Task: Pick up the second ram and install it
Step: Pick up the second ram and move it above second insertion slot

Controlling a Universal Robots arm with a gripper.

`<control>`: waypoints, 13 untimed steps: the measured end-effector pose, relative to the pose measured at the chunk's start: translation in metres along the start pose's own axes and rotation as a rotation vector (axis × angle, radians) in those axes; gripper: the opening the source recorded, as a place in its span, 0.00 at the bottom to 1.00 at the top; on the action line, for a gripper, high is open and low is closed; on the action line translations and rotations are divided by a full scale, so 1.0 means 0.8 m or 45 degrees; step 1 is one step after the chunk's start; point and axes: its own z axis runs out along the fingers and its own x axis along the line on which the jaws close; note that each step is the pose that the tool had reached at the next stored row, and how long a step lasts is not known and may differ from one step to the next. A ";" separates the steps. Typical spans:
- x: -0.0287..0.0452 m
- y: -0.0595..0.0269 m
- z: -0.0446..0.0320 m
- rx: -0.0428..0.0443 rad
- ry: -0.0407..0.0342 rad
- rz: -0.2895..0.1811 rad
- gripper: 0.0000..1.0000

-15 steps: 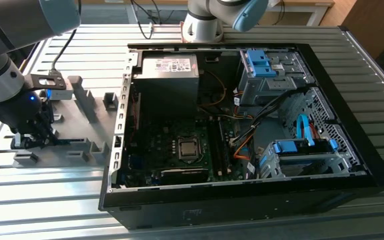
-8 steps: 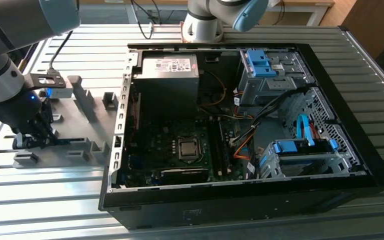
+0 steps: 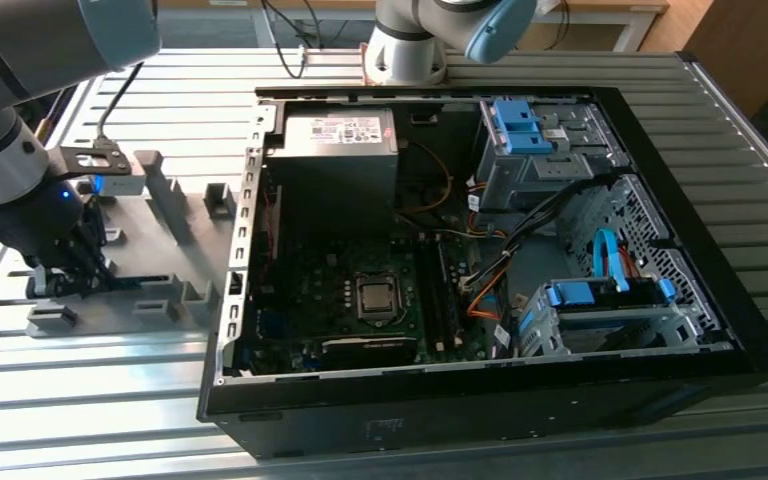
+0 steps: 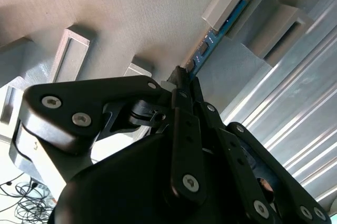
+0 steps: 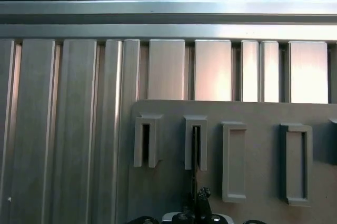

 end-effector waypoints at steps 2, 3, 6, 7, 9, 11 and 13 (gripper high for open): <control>0.0000 0.000 0.0000 0.000 0.0001 0.000 0.14; 0.0000 0.000 0.0000 0.000 0.0001 0.000 0.14; 0.0000 0.000 0.0000 0.000 0.0000 0.000 0.14; 0.0000 0.000 0.0000 0.000 0.0001 0.000 0.14; 0.0000 0.000 -0.0002 0.000 -0.0001 0.000 0.14; 0.0001 0.000 -0.0020 0.000 0.0002 0.000 0.14; 0.0001 0.000 -0.0052 0.000 0.0001 0.000 0.14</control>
